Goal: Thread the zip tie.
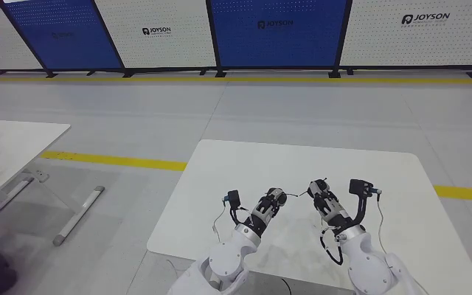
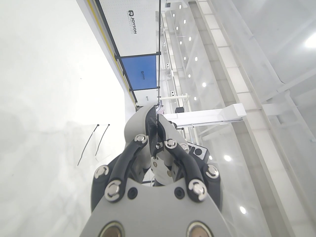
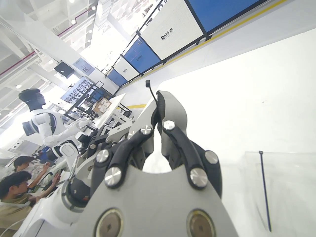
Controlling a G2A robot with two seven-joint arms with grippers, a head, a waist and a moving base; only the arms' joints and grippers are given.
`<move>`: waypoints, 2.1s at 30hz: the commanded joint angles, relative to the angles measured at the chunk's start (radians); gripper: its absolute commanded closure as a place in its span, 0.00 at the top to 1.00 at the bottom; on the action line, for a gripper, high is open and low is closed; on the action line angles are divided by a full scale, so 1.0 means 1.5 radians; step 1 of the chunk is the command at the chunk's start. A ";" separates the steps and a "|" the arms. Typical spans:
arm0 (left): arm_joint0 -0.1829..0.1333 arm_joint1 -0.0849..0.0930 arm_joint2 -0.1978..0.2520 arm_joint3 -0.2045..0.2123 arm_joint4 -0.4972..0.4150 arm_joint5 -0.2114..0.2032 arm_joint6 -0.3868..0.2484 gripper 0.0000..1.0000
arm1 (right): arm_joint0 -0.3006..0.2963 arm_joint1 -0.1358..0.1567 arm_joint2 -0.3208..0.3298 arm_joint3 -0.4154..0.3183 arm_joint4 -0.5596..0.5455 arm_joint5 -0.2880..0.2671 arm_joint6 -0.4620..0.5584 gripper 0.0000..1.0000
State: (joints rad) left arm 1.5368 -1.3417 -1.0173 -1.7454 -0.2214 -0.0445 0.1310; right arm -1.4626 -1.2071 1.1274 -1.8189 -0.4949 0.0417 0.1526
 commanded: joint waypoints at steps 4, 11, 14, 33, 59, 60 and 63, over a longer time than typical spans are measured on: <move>0.000 0.000 0.000 0.000 0.000 0.000 0.000 0.00 | -0.003 -0.003 0.001 0.002 0.000 -0.004 -0.016 0.00; 0.000 0.000 0.000 0.000 0.000 0.000 0.000 0.00 | -0.008 -0.005 0.000 -0.001 -0.003 -0.013 -0.016 0.00; 0.000 0.000 0.000 0.000 0.000 0.000 0.000 0.00 | -0.008 -0.007 -0.002 0.001 -0.007 -0.013 -0.017 0.00; 0.000 0.000 0.000 0.000 0.000 0.000 0.000 0.00 | 0.001 -0.017 -0.015 0.020 0.002 -0.026 -0.014 0.00; 0.000 0.000 0.000 0.000 0.000 0.000 0.000 0.00 | -0.003 -0.044 -0.047 0.092 0.092 -0.075 -0.119 0.00; 0.000 0.000 0.000 0.000 0.000 0.000 0.000 0.00 | -0.003 -0.045 -0.046 0.095 0.096 -0.079 -0.120 0.00; 0.000 0.000 0.000 0.000 0.000 0.000 0.000 0.00 | -0.003 -0.047 -0.044 0.102 0.110 -0.092 -0.118 0.00</move>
State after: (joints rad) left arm 1.5368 -1.3417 -1.0173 -1.7454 -0.2214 -0.0444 0.1311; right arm -1.4665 -1.2766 1.0598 -1.6680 -0.3361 -0.0911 -0.0270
